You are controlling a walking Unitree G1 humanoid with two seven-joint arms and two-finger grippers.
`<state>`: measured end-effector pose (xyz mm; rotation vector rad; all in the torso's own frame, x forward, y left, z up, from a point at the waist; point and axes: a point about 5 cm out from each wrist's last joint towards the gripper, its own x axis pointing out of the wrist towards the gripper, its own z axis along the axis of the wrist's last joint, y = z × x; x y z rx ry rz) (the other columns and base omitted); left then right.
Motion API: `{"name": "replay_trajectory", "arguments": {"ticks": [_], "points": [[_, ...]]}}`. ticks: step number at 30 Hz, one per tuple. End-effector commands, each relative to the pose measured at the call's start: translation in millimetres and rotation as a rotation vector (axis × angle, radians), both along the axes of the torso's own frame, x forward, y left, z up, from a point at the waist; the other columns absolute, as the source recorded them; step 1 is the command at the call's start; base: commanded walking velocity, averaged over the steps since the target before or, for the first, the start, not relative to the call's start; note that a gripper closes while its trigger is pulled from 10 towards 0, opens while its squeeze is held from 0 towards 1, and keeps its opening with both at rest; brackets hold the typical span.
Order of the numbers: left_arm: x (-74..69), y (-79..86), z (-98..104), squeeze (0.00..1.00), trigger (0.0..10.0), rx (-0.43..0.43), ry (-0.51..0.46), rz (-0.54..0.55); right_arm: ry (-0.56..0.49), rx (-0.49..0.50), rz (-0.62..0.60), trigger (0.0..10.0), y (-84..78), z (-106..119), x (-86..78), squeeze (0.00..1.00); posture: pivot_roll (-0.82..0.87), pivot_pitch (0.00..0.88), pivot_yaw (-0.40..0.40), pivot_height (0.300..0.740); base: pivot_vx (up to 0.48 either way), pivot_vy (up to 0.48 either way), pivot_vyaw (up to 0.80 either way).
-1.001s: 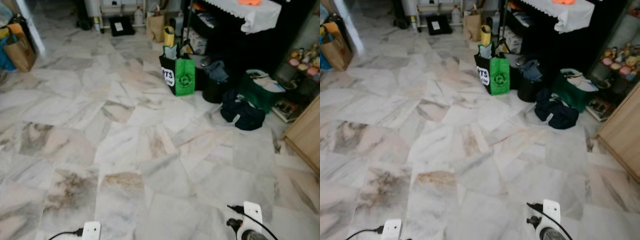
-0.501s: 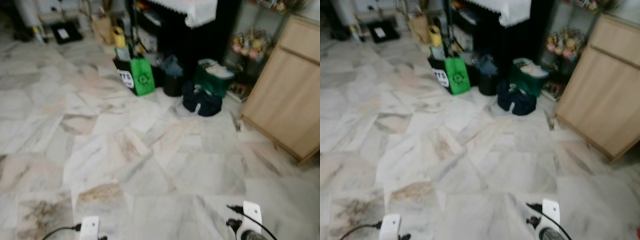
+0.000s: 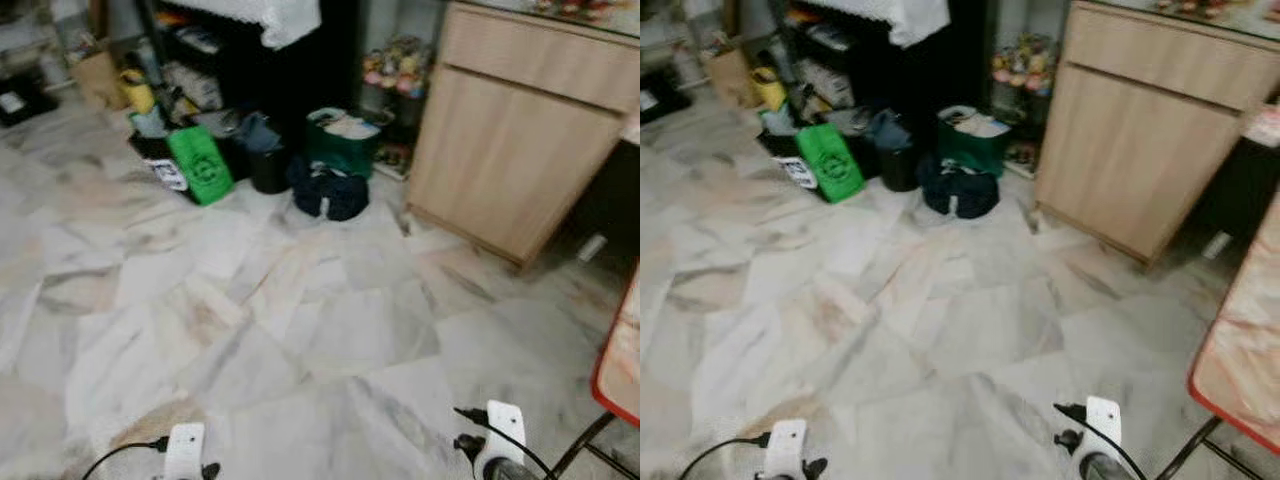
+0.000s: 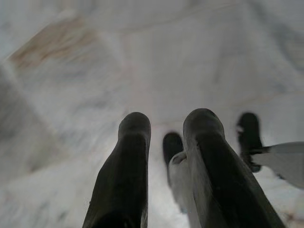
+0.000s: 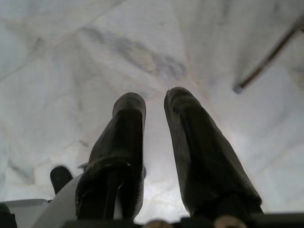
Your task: Setting the table
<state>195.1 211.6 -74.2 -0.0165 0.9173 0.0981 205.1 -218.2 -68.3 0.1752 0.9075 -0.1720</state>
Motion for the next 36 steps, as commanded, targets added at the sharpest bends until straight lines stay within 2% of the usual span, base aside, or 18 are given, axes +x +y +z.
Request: {"name": "replay_trajectory", "arguments": {"ticks": [1,32,36], "points": [[-11.8,7.2,-4.6,0.0,10.0,0.013,0.038,-0.003,0.017,0.007,-0.017,10.0,0.1,-2.5,-4.3,0.0,-0.06,0.088,0.018,0.74,0.0,0.0,-0.79],[-15.5,6.4,-6.2,0.0,10.0,0.02,0.043,-0.048,0.014,0.015,-0.019,10.0,2.5,-3.7,-5.7,0.0,-0.05,0.097,0.024,0.74,0.0,0.0,-0.78],[-16.7,4.4,-7.1,0.0,10.0,0.027,0.05,-0.081,0.016,0.014,-0.031,10.0,3.4,-5.0,-7.6,0.0,-0.05,0.077,0.024,0.74,0.0,0.0,0.0]]}}
